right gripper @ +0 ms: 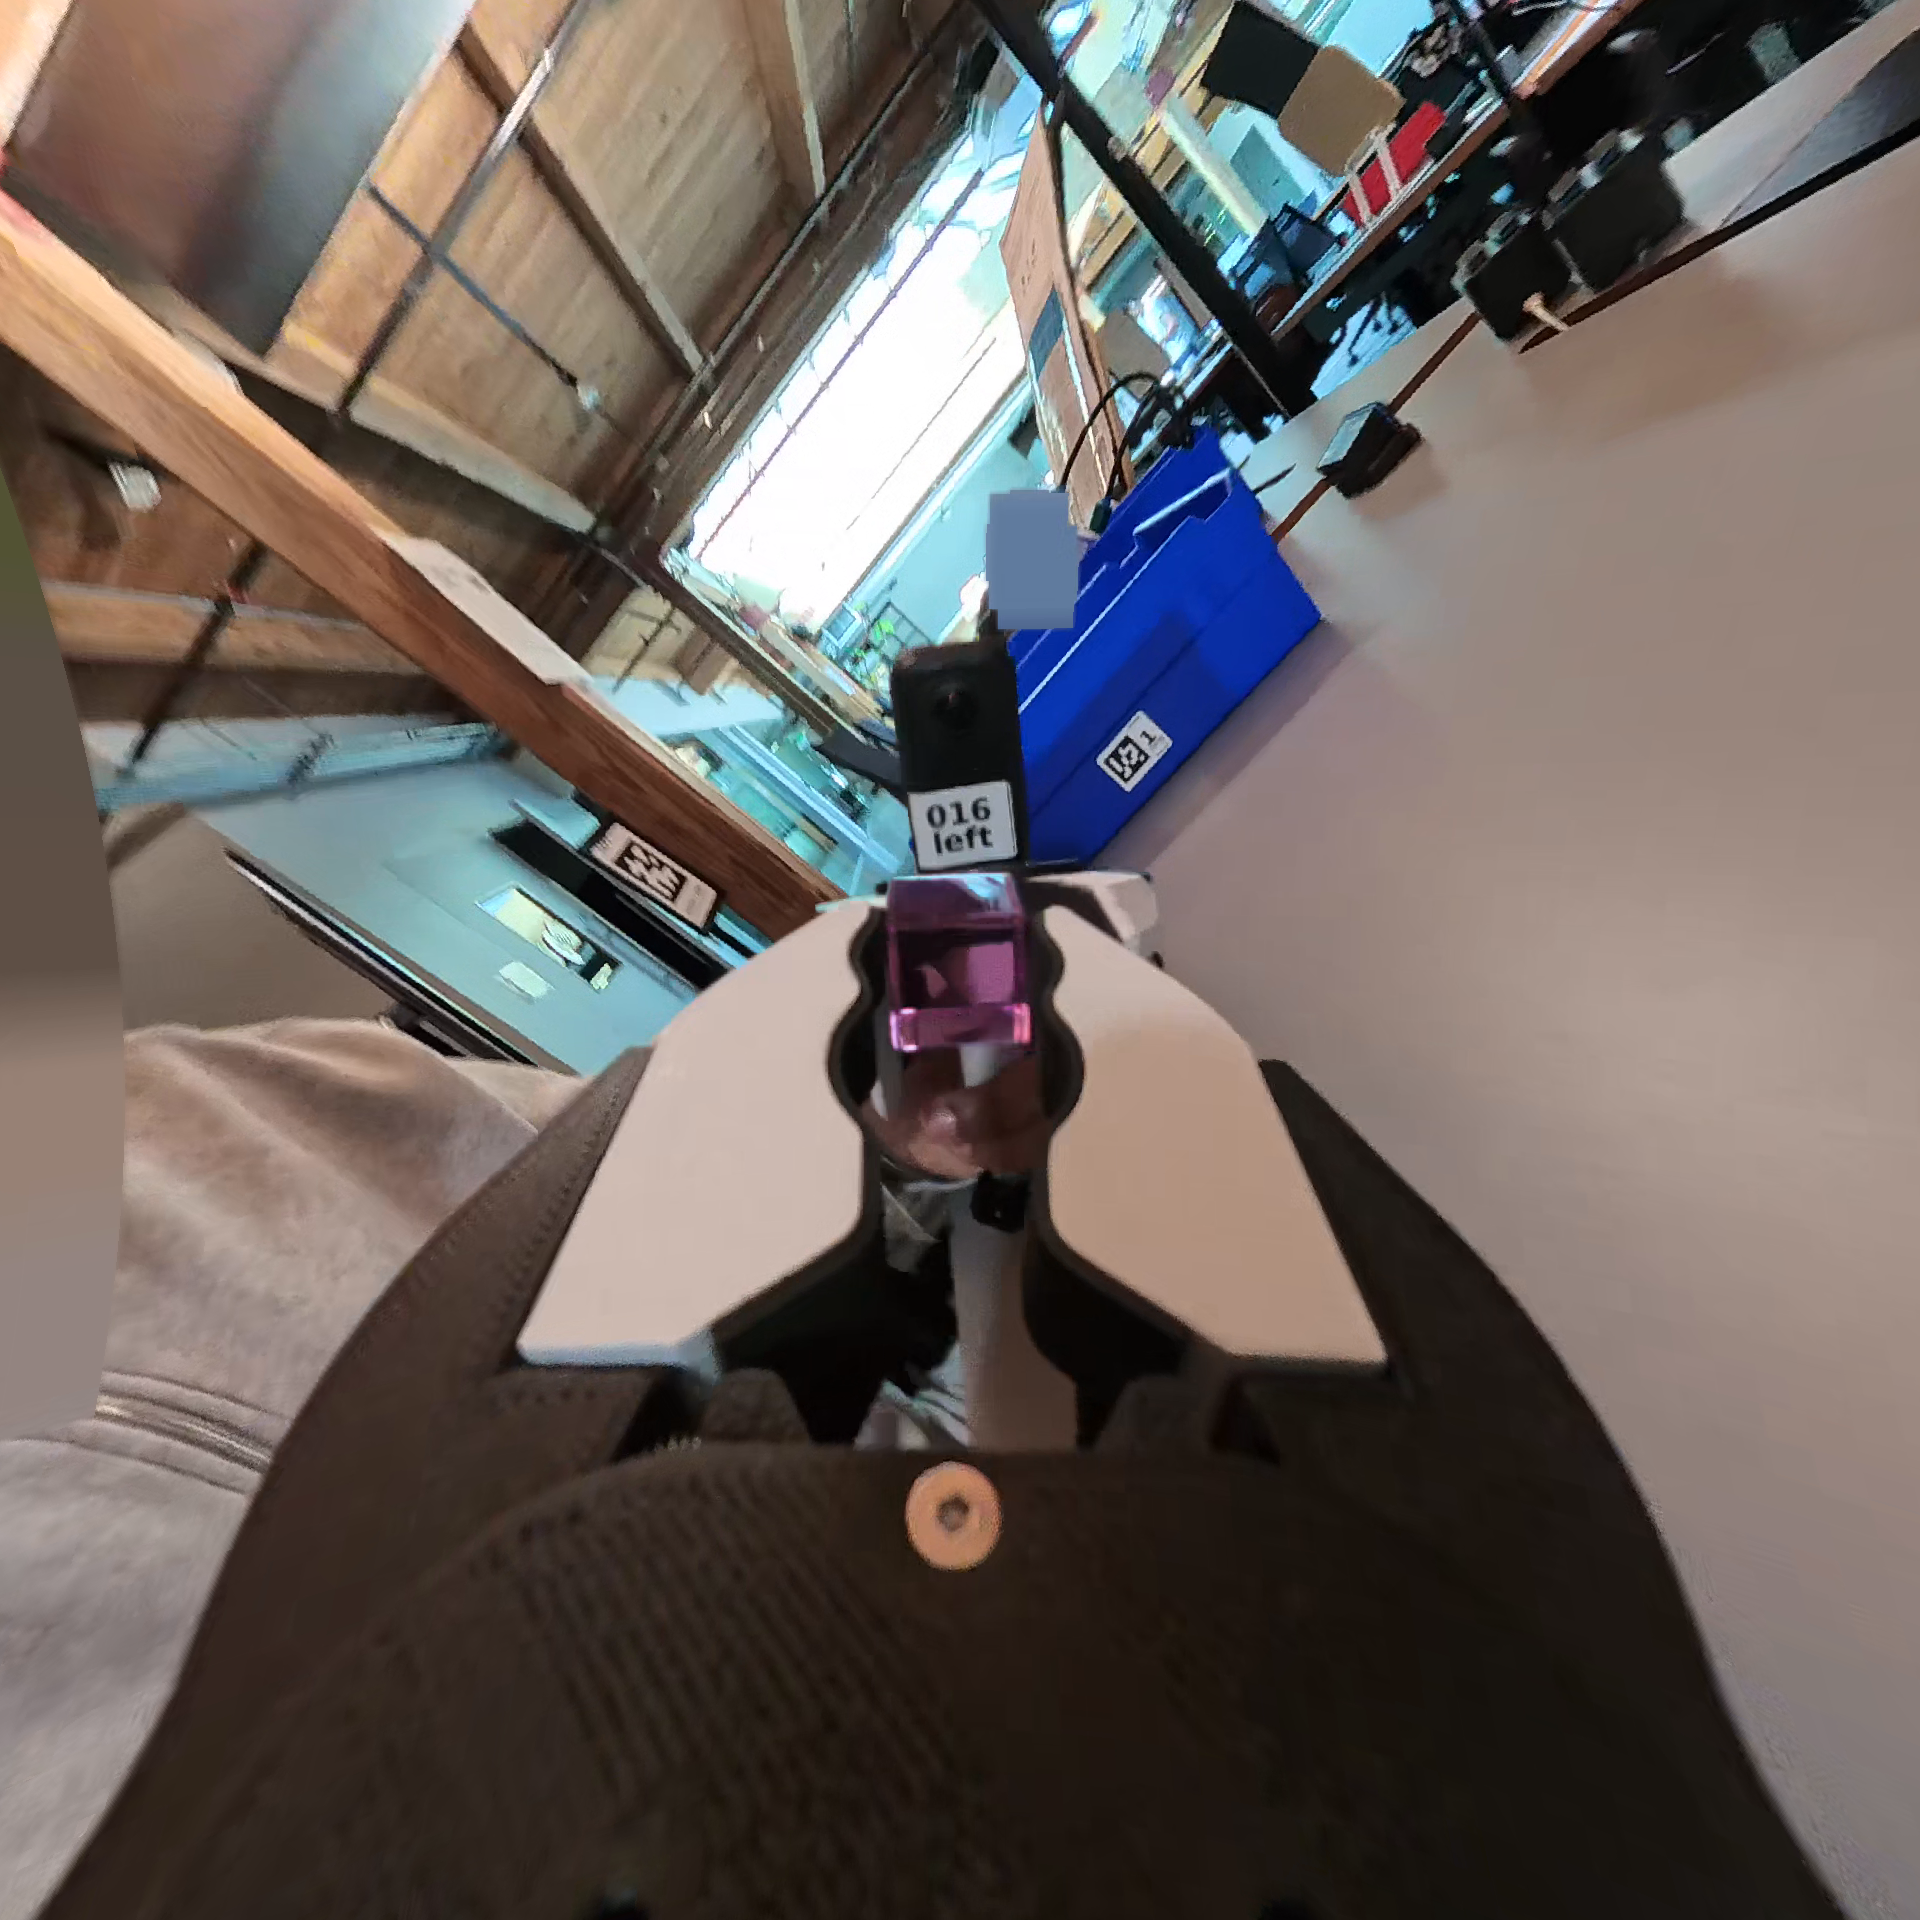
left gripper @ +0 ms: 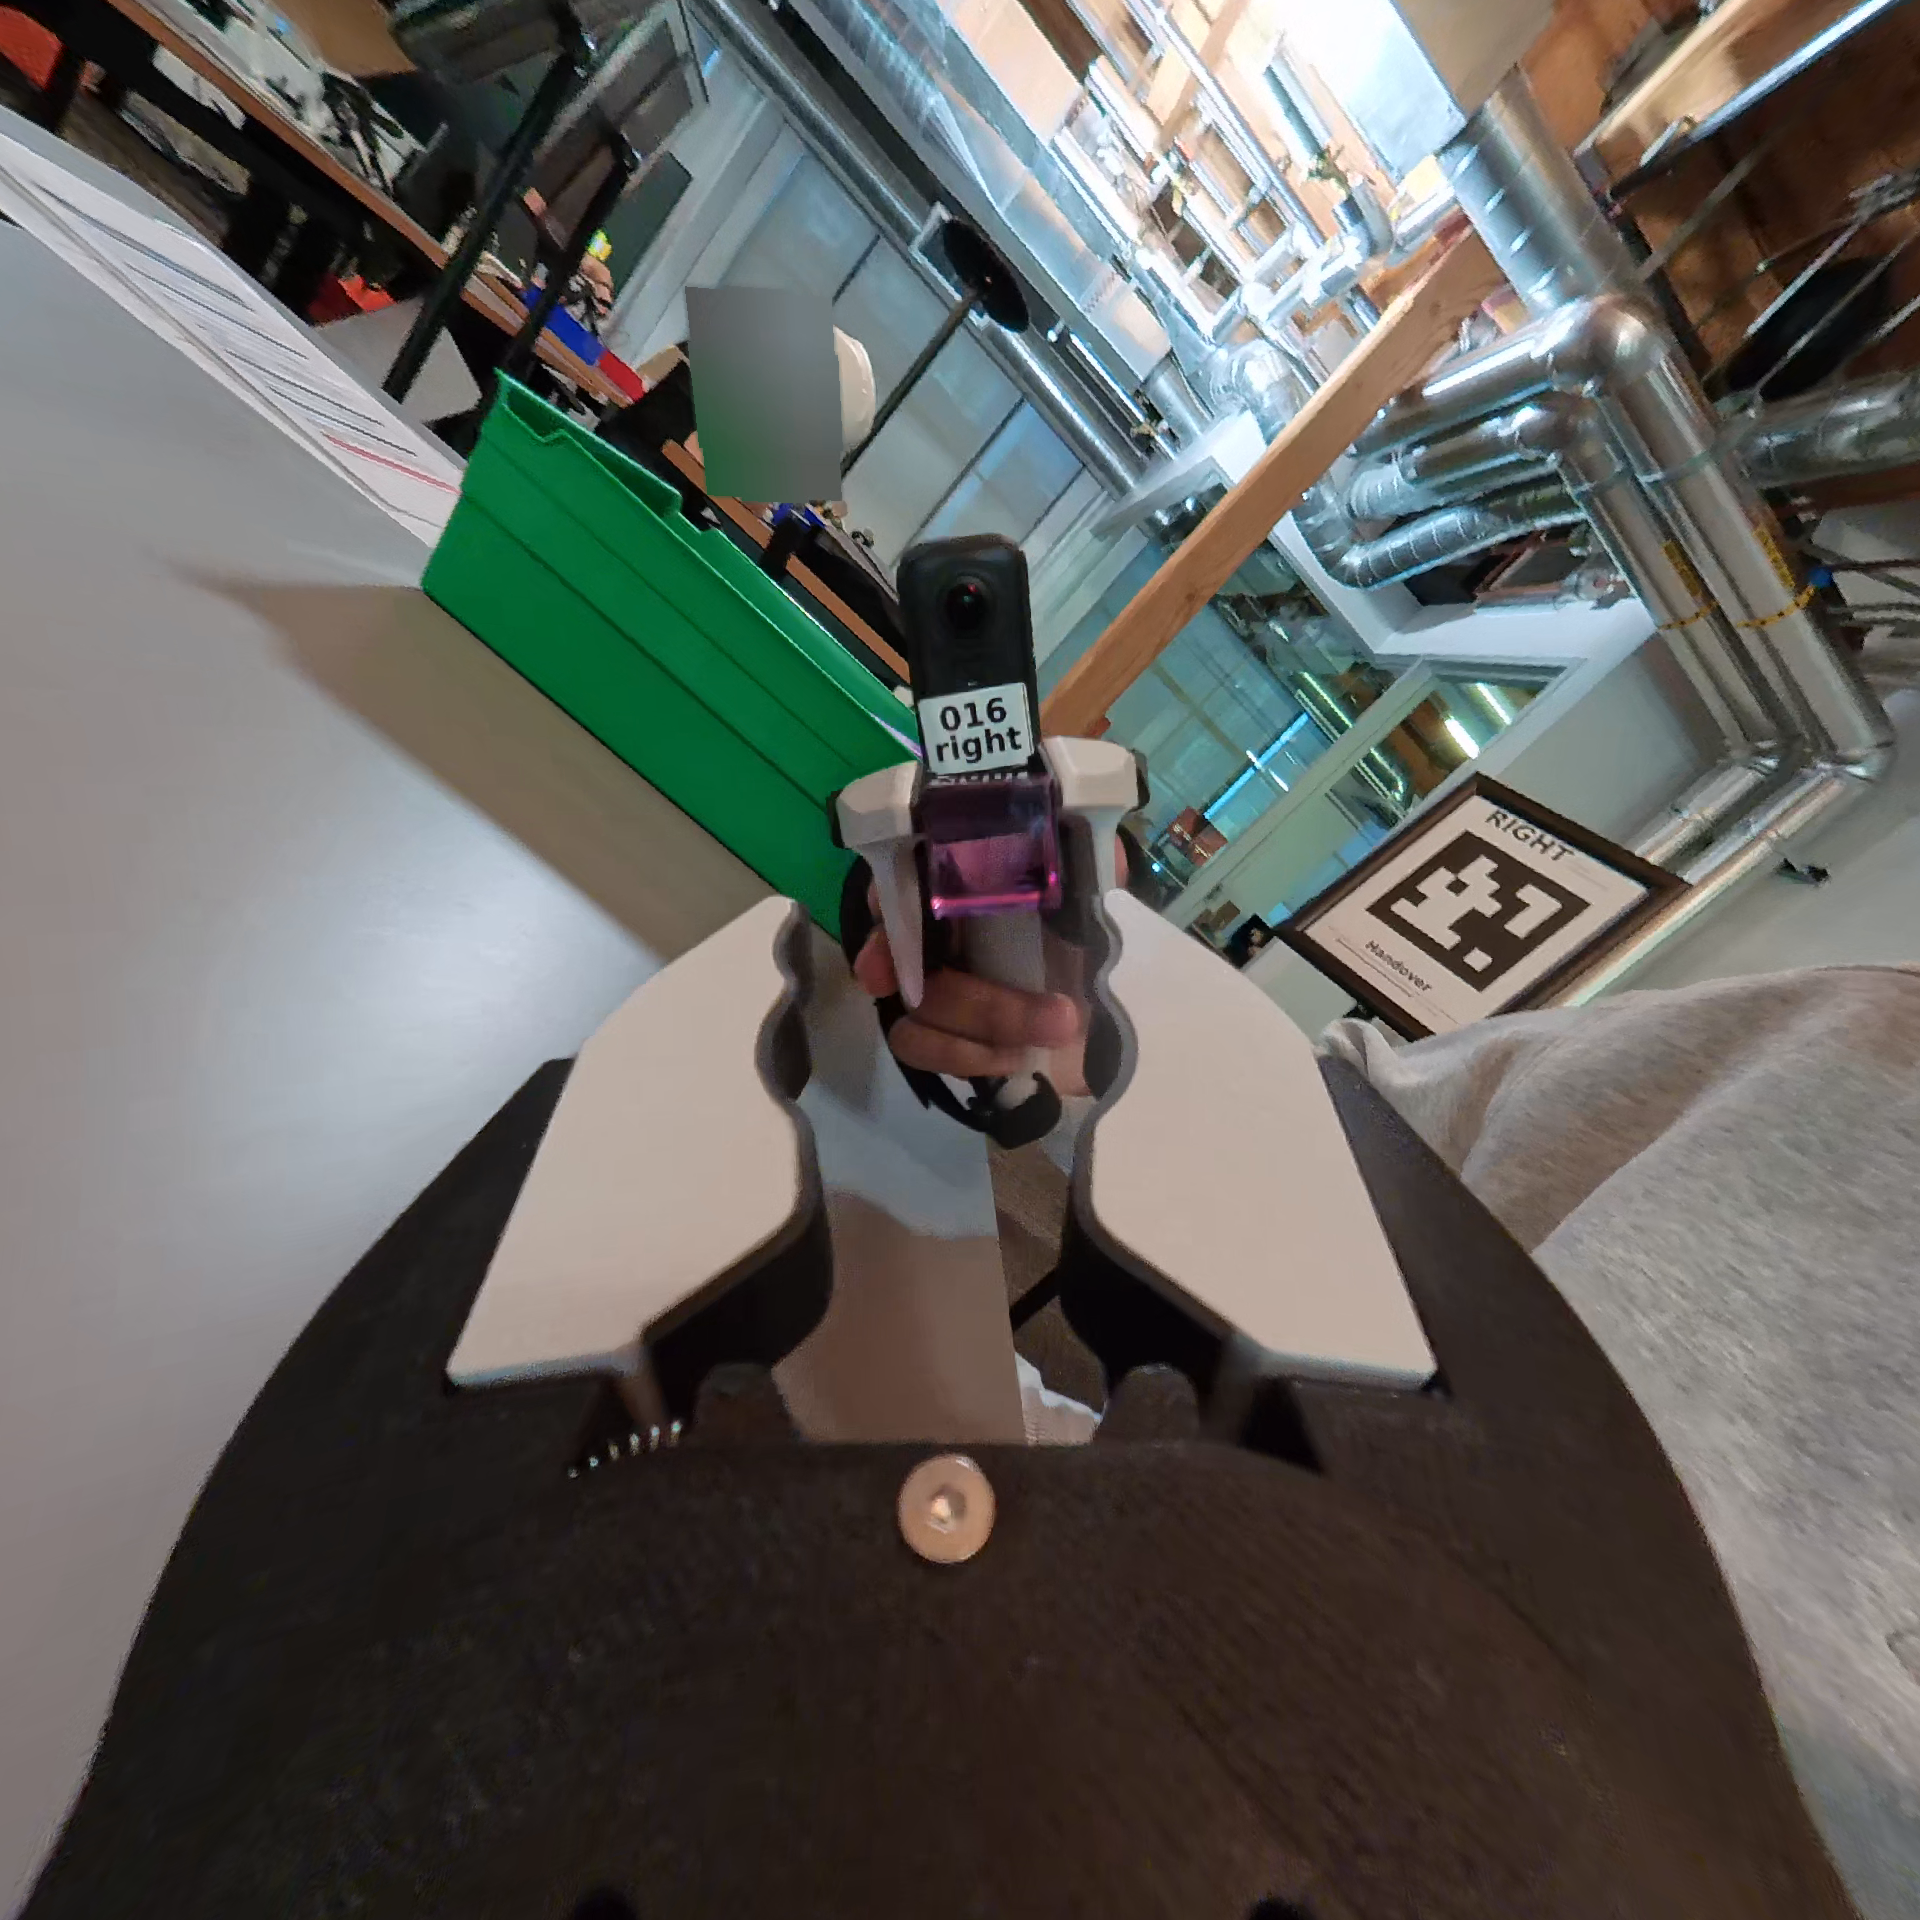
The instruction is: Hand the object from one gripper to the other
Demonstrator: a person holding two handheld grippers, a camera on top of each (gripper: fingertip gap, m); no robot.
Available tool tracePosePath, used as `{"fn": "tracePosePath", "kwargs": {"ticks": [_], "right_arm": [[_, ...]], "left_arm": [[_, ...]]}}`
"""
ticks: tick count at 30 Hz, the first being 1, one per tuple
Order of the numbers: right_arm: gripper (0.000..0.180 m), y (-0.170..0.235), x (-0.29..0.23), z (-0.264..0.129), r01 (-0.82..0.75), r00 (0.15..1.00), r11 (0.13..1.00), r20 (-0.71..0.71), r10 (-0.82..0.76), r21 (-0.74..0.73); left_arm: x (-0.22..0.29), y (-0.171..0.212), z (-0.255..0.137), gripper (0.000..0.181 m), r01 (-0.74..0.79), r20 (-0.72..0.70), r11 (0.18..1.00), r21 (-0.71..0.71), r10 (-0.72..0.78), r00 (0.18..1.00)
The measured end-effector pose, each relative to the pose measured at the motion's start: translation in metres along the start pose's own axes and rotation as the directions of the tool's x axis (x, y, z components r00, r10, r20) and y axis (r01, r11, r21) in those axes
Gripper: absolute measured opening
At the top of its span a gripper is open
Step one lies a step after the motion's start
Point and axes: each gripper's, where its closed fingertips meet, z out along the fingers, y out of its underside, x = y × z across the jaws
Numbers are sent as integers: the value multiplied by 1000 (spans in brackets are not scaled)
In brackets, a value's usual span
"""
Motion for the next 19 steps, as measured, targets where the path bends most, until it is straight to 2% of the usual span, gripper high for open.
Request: {"fn": "tracePosePath", "kwargs": {"ticks": [4, 8, 11, 14, 16, 19], "right_arm": [[26, -14, 7, -13, -109, 993, 993, -29, 111, 47], [26, -20, 2, -16, -99, 994, 994, -36, 101, 46], [27, -39, -19, -23, -18, 999, 997, -37, 21, 69], [27, -78, -38, -55, 195, 969, 976, -173, -177, 96], [27, -109, -40, -95, 366, 873, 928, -370, -318, 65], [27, -146, -20, -181, 511, 586, 856, -698, -411, -76]], "left_arm": [[-5, -4, -3, 51, 32, 11, 999, 25, -32, 999], [-5, -2, -2, 50, 32, 14, 999, 15, -32, 999], [-4, 1, 0, 49, 23, 14, 1000, 0, -23, 1000], [-3, 3, 0, 49, 20, 14, 1000, -9, -20, 1000], [-3, 3, 0, 48, 22, 12, 1000, -9, -22, 1000], [-3, 3, 1, 48, 23, 13, 1000, -10, -23, 1000]]}}
